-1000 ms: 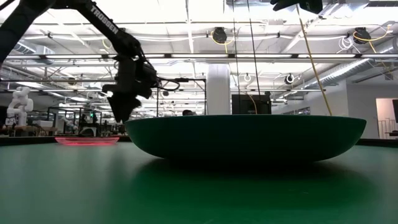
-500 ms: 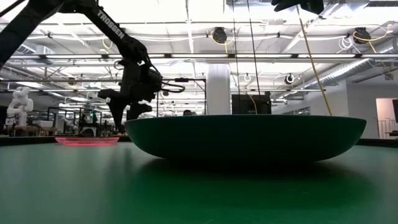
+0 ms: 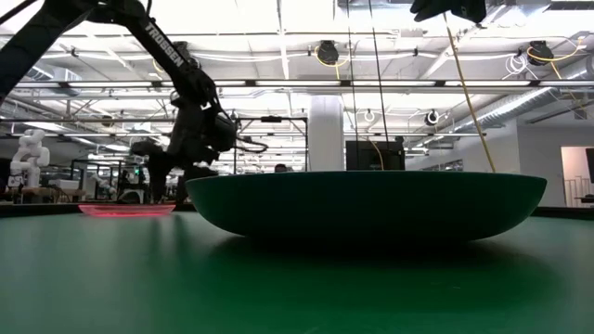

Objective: Stack plastic plates
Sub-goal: Stack the pink transparent plate on top of the other pink transparent plate

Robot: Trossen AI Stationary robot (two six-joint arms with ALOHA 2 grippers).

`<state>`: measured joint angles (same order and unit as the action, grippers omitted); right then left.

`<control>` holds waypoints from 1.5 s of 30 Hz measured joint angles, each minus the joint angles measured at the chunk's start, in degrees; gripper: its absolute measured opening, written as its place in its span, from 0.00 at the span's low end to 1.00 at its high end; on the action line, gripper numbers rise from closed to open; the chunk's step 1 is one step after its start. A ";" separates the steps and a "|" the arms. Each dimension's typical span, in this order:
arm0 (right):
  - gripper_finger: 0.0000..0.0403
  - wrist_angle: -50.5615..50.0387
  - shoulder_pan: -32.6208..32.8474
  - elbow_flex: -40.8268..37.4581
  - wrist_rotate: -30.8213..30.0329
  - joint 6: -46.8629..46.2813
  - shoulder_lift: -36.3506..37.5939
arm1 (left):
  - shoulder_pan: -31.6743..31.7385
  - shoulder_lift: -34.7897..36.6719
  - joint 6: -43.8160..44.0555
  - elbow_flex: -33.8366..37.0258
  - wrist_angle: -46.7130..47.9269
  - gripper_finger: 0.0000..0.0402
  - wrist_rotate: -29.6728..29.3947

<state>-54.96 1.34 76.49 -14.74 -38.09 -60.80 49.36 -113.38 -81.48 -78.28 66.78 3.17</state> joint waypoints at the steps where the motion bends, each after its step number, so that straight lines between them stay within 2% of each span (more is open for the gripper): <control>1: 0.18 -0.02 0.00 0.00 0.00 0.07 0.00 | 0.00 0.00 -0.05 0.57 -0.53 0.55 -0.49; 4: 0.18 -0.07 -0.01 0.00 0.02 1.05 0.00 | 0.00 0.02 -0.04 1.40 -2.36 0.55 -1.43; 7: 0.18 -0.10 -0.01 0.00 0.04 1.74 0.00 | -0.04 0.02 -0.57 2.18 -2.50 0.50 -1.51; 10: 0.18 -0.22 -0.02 0.00 0.36 2.22 0.02 | -0.45 0.02 -0.69 2.58 -2.53 0.40 -1.63; 14: 0.18 -0.23 -0.02 0.00 2.62 2.92 0.04 | -1.88 0.05 1.09 2.58 -2.58 0.21 -1.76; 17: 0.18 -0.22 -0.02 0.00 2.97 3.02 0.04 | -3.55 0.06 6.09 1.89 -2.07 0.07 -1.78; 19: 0.18 -0.22 -0.02 0.00 2.97 3.31 0.04 | -4.80 0.08 9.67 0.76 -1.13 0.02 -1.74; 24: 0.18 -0.20 -0.02 0.00 2.96 5.19 0.04 | -7.77 0.08 17.63 -3.77 2.36 0.02 -1.76; 30: 0.18 -0.20 -0.02 0.00 2.99 6.24 0.04 | -10.48 0.08 27.40 -12.98 9.58 0.02 -0.85; 45: 0.18 0.33 0.00 0.00 4.97 5.81 3.29 | -11.57 0.13 58.58 -39.70 19.17 0.01 11.87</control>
<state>-54.62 1.34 76.49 -9.77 -32.27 -57.51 37.80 -113.25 -22.90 -117.98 85.95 15.04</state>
